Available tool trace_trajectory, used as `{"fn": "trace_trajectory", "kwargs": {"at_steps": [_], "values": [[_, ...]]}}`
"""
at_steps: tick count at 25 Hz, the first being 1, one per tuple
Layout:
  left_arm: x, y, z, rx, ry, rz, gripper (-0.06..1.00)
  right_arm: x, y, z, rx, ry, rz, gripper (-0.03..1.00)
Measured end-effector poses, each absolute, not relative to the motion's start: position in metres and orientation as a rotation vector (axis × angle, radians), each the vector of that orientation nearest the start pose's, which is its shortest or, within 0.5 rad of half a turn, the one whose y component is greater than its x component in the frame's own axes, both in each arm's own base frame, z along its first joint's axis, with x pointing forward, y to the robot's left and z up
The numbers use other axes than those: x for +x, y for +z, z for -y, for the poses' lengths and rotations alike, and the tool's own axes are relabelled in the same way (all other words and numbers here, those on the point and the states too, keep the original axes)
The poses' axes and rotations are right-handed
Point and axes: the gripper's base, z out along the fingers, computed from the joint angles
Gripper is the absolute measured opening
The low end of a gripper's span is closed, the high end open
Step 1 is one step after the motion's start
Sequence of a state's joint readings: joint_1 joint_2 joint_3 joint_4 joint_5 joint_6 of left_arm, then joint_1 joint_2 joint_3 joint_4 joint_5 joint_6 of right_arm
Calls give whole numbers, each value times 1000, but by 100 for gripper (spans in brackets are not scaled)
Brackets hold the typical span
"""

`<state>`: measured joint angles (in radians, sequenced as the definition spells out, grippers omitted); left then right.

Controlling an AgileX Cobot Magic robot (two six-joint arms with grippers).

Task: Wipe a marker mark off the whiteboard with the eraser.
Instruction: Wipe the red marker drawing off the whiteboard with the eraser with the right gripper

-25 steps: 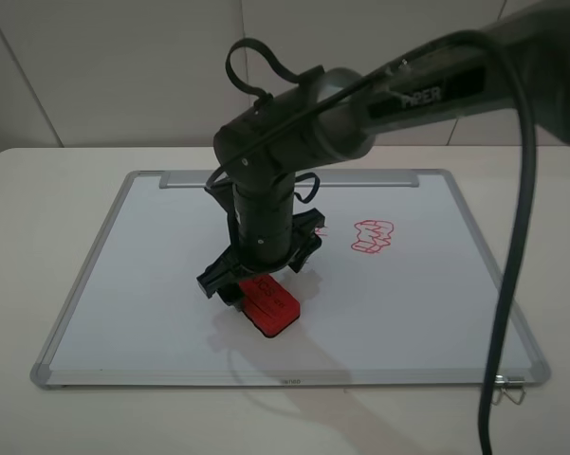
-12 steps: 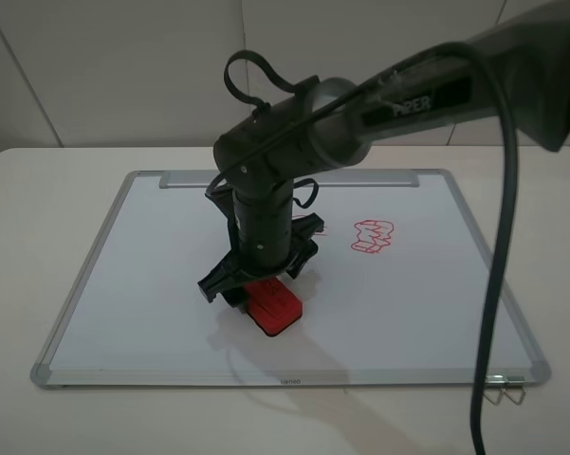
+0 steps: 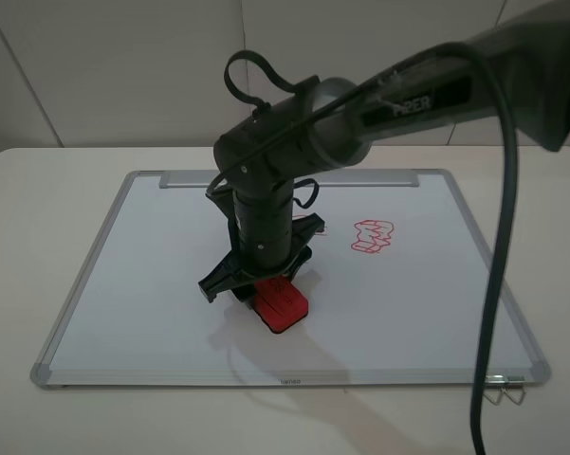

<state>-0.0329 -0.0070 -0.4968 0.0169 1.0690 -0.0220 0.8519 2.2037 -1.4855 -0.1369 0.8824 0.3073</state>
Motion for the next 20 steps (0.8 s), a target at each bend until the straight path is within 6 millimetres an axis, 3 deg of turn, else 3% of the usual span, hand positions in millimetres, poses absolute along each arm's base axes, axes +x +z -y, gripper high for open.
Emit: {"fn": "trace_trajectory", "kwargs": {"at_steps": [3,9,12,20], "values": [[-6,276,-2,10,-14,-2049,78,288,114,-312,-973,-114,-2876,50],[-6,276,-2,10,-14,-2049,78,314,164,-328,-956,-76,-2777,50],[-6,276,-2,10,-14,-2049,78,328,176,-331,-908,-41,-2749,50],[-6,276,-2,10,-14,-2049,78,368,142,-327,-722,-54,-2837,50]]}}
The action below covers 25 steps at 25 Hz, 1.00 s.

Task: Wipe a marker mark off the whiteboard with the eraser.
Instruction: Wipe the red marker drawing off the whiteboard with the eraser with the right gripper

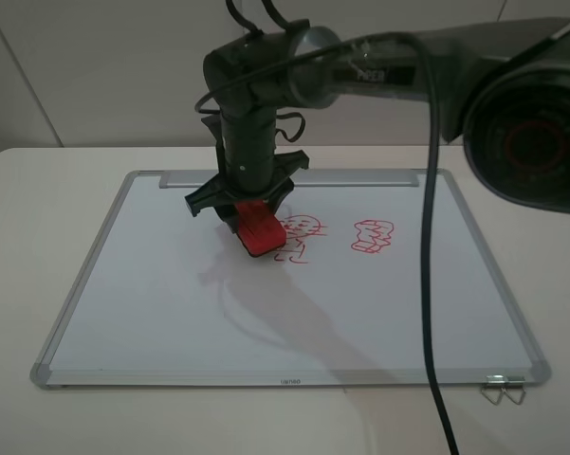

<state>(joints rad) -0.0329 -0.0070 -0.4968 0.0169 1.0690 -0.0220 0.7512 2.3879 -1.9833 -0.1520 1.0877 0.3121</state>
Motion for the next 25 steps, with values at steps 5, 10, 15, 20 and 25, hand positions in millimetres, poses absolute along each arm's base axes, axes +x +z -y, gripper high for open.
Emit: {"fn": "trace_trajectory", "kwargs": {"at_steps": [5,10,15,20,25], "values": [[-6,276,-2,10,-14,-2049,78,372,125,-329,-645,-42,-2875,50],[-6,276,-2,10,-14,-2049,78,372,108,-329,-632,-60,-2903,50],[-6,276,-2,10,-14,-2049,78,372,105,-330,-631,-65,-2909,50],[-6,276,-2,10,-14,-2049,78,375,103,-327,-623,-72,-2920,50],[-6,276,-2,10,-14,-2049,78,385,103,-313,-568,-81,-2949,50]]}}
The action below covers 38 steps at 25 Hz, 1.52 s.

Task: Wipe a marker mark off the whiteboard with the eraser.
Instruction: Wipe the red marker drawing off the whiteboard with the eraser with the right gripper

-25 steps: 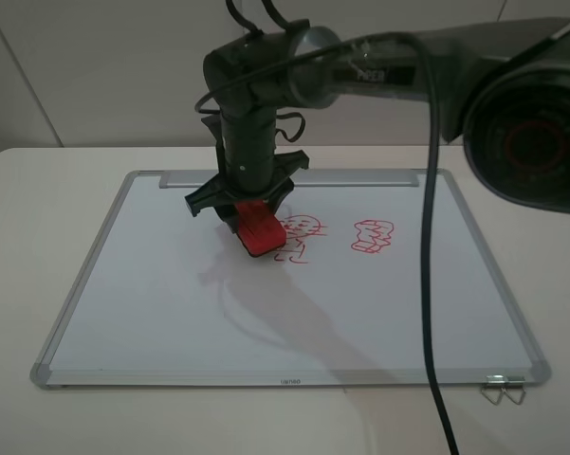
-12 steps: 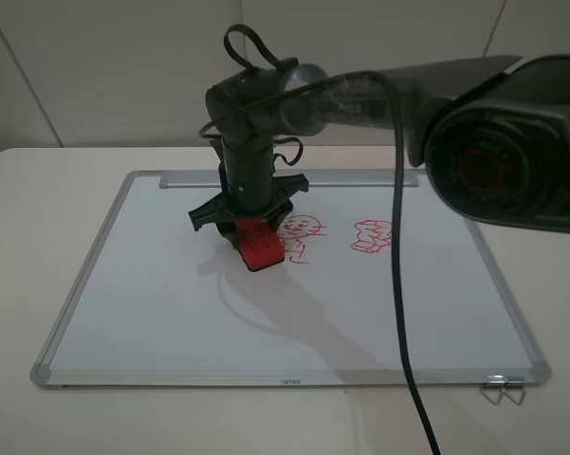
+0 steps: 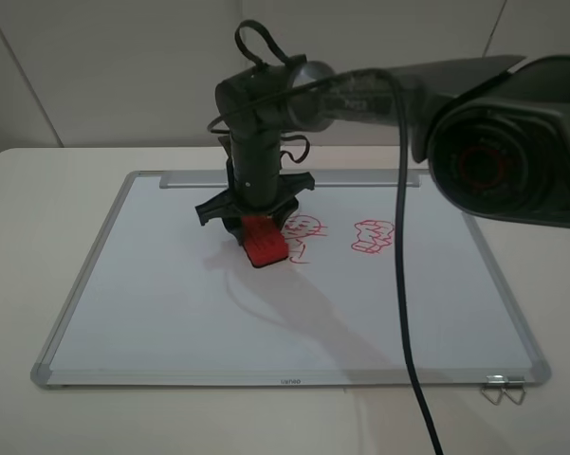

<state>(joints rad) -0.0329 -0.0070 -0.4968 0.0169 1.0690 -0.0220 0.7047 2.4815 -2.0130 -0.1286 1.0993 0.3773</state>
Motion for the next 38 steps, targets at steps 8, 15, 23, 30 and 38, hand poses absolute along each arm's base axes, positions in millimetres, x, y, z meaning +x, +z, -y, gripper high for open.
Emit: {"fn": "trace_trajectory", "kwargs": {"at_steps": [8,15,23,30,38], "values": [[-6,276,-2,10,-14,-2049,78,410,104,-275,-473,-159,-2981,50],[-6,276,-2,10,-14,-2049,78,428,104,-242,-503,-184,-2996,50],[-6,276,-2,10,-14,-2049,78,437,104,-227,-574,-182,-2993,50],[-6,276,-2,10,-14,-2049,78,424,104,-248,-717,-172,-2975,49],[-6,276,-2,10,-14,-2049,78,376,103,-311,-915,-132,-2961,49]]}}
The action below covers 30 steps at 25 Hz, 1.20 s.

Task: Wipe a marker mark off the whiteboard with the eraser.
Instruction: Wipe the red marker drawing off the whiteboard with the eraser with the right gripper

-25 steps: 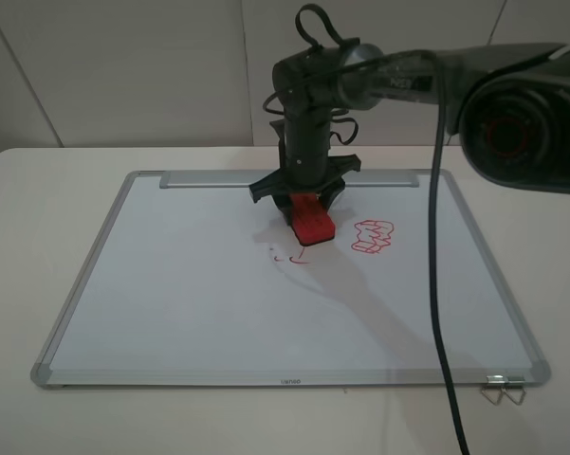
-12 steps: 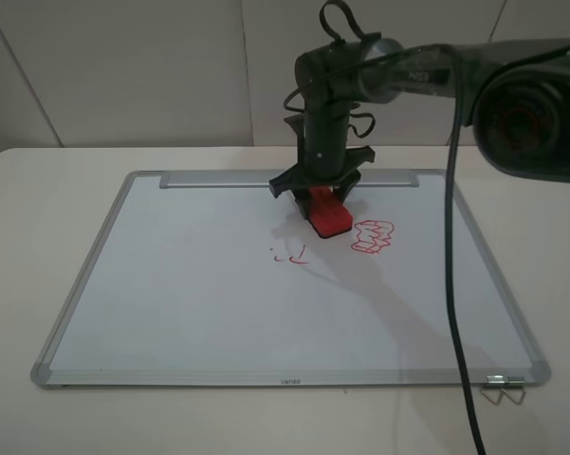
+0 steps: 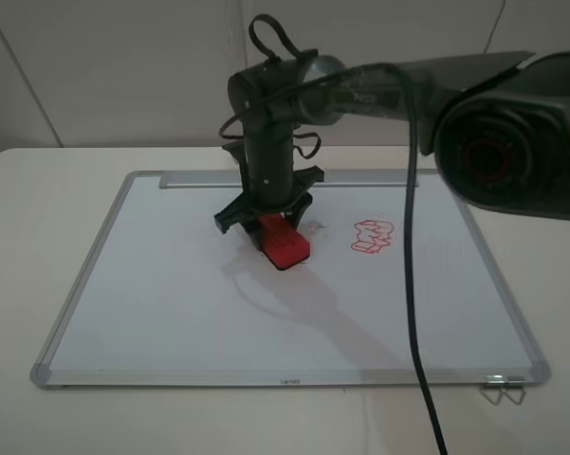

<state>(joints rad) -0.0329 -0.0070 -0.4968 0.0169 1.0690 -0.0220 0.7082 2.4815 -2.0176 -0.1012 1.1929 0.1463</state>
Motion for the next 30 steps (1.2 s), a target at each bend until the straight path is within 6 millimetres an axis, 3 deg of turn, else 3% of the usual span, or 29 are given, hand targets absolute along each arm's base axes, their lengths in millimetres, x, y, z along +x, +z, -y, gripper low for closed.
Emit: {"fn": "trace_trajectory", "kwargs": {"at_steps": [6,12,17,25,30], "values": [[-6,276,-2,10,-14,-2049,78,332,103,-357,-1080,-87,-2927,49],[-6,276,-2,10,-14,-2049,78,326,103,-362,-1096,-74,-2930,49],[-6,276,-2,10,-14,-2049,78,336,100,-349,-1048,-79,-2958,49],[-6,276,-2,10,-14,-2049,78,362,93,-310,-915,-100,-3009,49],[-6,276,-2,10,-14,-2049,78,390,93,-276,-788,-149,-3012,49]]}}
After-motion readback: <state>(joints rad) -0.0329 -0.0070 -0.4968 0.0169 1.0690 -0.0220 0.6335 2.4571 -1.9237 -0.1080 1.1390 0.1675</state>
